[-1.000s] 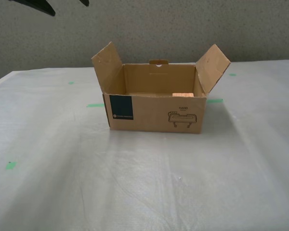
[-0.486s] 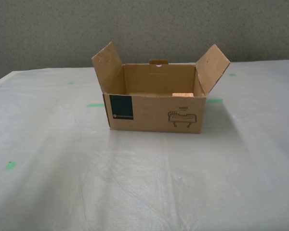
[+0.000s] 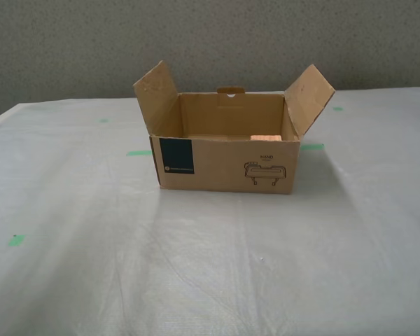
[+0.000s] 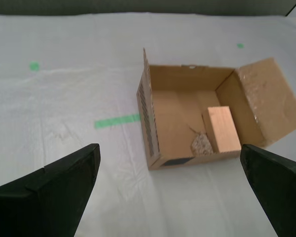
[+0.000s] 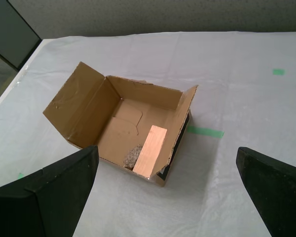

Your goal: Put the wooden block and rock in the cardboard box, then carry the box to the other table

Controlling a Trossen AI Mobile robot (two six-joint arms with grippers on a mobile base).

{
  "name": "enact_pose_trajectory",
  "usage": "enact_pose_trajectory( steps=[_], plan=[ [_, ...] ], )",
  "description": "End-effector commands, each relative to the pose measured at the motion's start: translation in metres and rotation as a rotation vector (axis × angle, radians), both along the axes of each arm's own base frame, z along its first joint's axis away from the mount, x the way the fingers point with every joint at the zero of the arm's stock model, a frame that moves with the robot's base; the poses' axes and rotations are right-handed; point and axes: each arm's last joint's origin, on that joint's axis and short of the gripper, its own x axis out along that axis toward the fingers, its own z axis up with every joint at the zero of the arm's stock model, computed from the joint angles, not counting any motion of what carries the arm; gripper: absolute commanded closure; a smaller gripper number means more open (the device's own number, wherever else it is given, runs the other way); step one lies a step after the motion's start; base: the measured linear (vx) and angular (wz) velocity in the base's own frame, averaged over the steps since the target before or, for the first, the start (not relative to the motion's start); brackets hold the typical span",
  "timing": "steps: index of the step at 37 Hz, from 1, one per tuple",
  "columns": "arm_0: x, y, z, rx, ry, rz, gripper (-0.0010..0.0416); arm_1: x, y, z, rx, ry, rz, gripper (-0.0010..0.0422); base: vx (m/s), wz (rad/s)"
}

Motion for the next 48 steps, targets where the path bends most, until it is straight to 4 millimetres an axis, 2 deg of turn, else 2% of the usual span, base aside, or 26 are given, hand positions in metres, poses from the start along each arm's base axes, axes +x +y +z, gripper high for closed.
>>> enact_pose_trajectory(
  steps=[1,9,20,28,48],
  plan=[
    [-0.003,-0.001,-0.006,0.011,-0.013,-0.013,0.0016,-0.004,0.001,-0.014,-0.001,0.002,0.003,0.0023,0.0,0.0],
    [-0.003,-0.002,-0.023,0.024,-0.027,-0.037,0.0016,-0.008,0.005,-0.037,-0.004,-0.051,0.051,0.0023,0.0,0.0],
    [0.003,-0.001,-0.057,-0.018,0.023,-0.066,0.0016,-0.005,0.004,-0.061,0.035,-0.043,0.063,0.0023,0.0,0.0],
    [0.006,0.0,-0.07,-0.005,0.024,-0.076,0.0016,-0.004,0.003,-0.067,0.038,-0.052,0.057,0.0023,0.0,0.0],
    [0.006,0.0,-0.058,0.016,-0.014,-0.079,0.0016,-0.004,0.002,-0.066,0.013,-0.048,0.032,0.0023,0.0,0.0]
  ],
)
